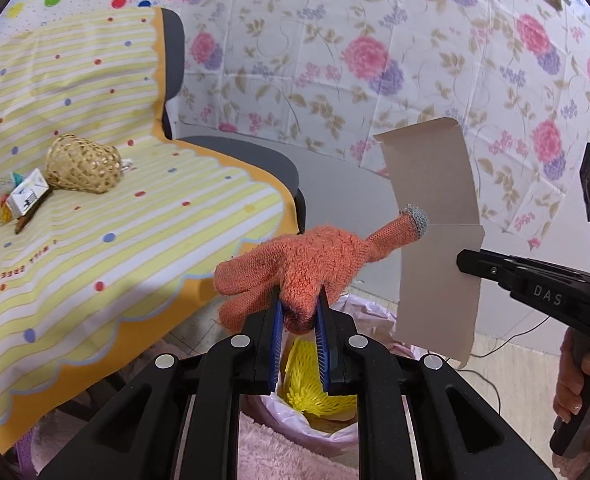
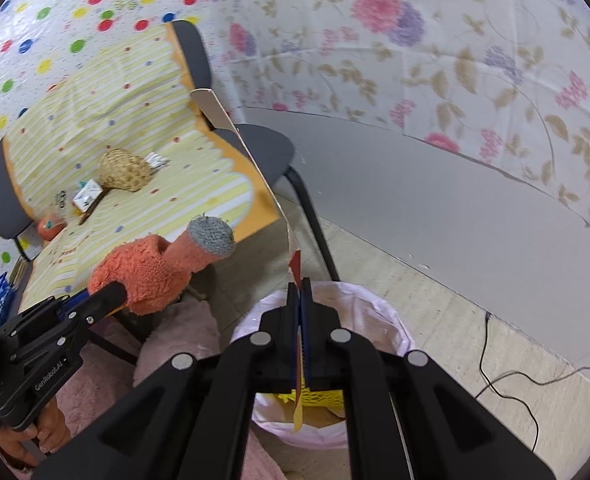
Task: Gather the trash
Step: 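Carry the glove and cardboard over the pink bin and open both tools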
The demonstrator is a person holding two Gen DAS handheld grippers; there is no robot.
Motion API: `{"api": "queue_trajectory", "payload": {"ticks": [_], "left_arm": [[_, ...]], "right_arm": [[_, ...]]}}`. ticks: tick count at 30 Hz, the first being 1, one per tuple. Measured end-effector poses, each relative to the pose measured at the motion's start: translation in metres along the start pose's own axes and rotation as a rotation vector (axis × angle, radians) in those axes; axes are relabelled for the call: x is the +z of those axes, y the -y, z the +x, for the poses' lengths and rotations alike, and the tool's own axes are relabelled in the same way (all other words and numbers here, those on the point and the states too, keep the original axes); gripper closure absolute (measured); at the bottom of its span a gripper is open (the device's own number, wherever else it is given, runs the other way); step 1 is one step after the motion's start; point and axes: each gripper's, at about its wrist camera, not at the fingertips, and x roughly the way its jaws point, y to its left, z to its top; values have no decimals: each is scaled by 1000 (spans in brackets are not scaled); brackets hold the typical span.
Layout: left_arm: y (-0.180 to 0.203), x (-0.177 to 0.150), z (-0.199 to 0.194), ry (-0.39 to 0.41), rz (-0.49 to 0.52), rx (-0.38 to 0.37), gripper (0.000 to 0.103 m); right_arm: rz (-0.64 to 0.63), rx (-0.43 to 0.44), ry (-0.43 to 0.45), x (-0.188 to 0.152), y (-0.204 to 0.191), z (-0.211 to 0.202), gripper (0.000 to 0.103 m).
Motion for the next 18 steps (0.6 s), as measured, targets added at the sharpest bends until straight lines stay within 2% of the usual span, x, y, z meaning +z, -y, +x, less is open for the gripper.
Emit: {"api": "queue_trajectory", "payload": {"ticks": [9,12,15,16,18], "left_arm": [[16,1,41,-82,50,-34,85],[19,4,54,-106,55,-41,79],[18,7,61,-119,51,-48,63],[17,7,61,-119,49,-46,55],[14,10,60,-112,42,-39,53]], "right_arm": [[23,-23,-29,-1,19,21,101],[37,-26,-44,1,25,31,101],[45,-26,-59,3,29,40,100],[46,-22,-70,3,30,44,98],[54,-25,-77,3,31,46,85]]}}
